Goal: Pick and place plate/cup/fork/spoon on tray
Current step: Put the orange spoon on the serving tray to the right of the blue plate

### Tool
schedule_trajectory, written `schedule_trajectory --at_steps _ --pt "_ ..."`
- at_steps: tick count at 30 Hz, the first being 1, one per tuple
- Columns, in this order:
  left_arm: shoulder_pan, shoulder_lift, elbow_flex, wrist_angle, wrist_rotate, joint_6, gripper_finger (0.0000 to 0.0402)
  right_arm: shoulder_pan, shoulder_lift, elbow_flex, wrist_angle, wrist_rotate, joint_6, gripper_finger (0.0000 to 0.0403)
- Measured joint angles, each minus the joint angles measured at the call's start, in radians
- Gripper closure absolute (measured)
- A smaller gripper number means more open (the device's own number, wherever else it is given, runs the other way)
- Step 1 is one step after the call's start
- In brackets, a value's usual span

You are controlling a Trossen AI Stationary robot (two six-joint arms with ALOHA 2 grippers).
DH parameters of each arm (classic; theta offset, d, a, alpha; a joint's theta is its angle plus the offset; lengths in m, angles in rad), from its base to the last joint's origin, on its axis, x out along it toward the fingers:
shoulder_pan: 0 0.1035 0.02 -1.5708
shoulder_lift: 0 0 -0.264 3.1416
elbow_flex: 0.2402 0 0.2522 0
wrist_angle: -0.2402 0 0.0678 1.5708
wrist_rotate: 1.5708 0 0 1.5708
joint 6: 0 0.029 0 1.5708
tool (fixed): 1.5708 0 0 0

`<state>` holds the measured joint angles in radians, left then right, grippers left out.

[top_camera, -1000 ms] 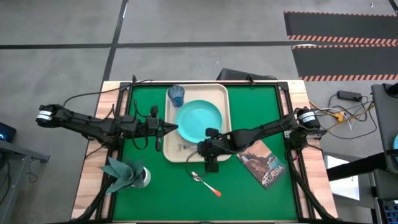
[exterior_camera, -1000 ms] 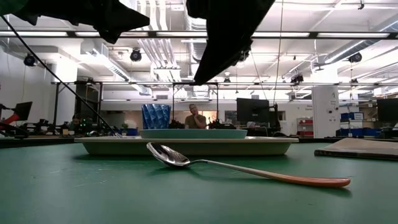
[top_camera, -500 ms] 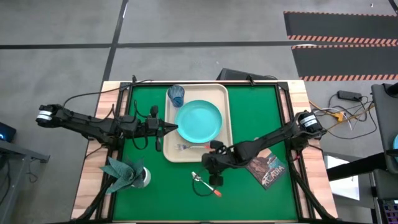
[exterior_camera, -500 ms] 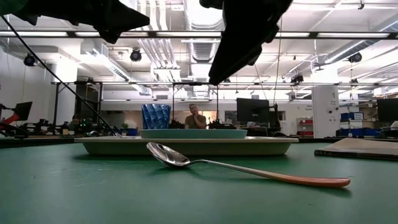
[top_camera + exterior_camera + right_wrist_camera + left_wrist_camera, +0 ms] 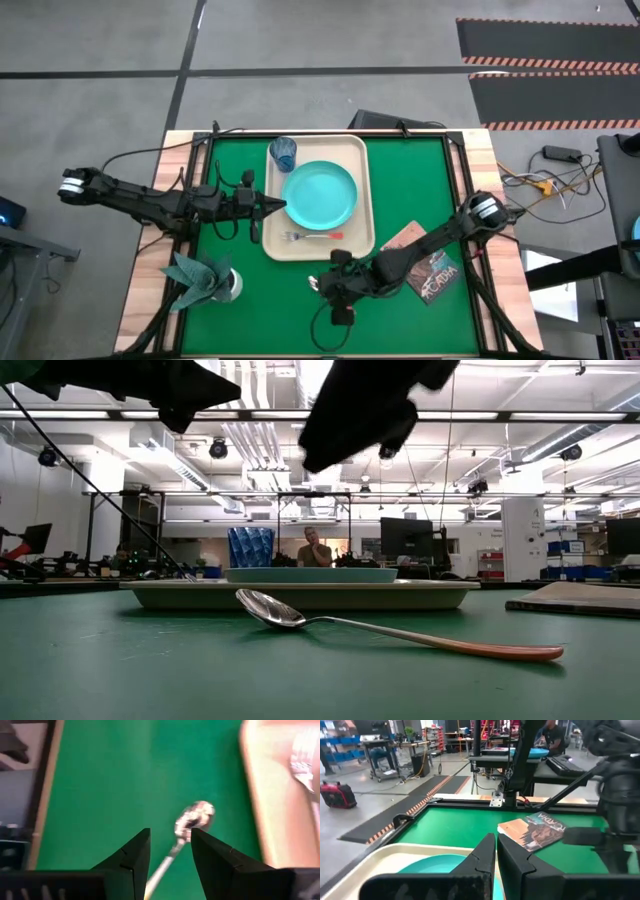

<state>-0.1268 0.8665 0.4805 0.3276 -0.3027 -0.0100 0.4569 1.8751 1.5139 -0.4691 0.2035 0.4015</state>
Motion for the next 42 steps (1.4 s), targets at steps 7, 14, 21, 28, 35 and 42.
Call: schedule_trajectory --at_steps 7,14,21,28,35,42 --pt "-0.002 0.0 0.0 -0.003 0.005 -0.038 0.0398 0.037 0.06 0.107 -0.11 0.002 0.078 0.0274" --pt "-0.006 -0.001 0.0 0.001 0.014 -0.048 0.0398 0.044 0.206 0.323 -0.374 -0.002 0.132 0.0274" --pt "-0.006 -0.002 0.0 -0.004 0.015 -0.063 0.0398 0.044 0.354 0.52 -0.557 0.026 0.238 0.0275" --pt "-0.007 -0.001 0.0 -0.006 0.048 -0.064 0.0398 0.057 0.426 0.576 -0.572 0.082 0.309 0.0276" --pt "-0.007 -0.001 0.0 -0.006 0.051 -0.063 0.0398 0.056 0.435 0.555 -0.572 0.112 0.421 0.0276" --pt "-0.006 -0.001 0.0 -0.006 0.051 -0.062 0.0398 0.056 0.437 0.525 -0.562 0.112 0.481 0.0276"
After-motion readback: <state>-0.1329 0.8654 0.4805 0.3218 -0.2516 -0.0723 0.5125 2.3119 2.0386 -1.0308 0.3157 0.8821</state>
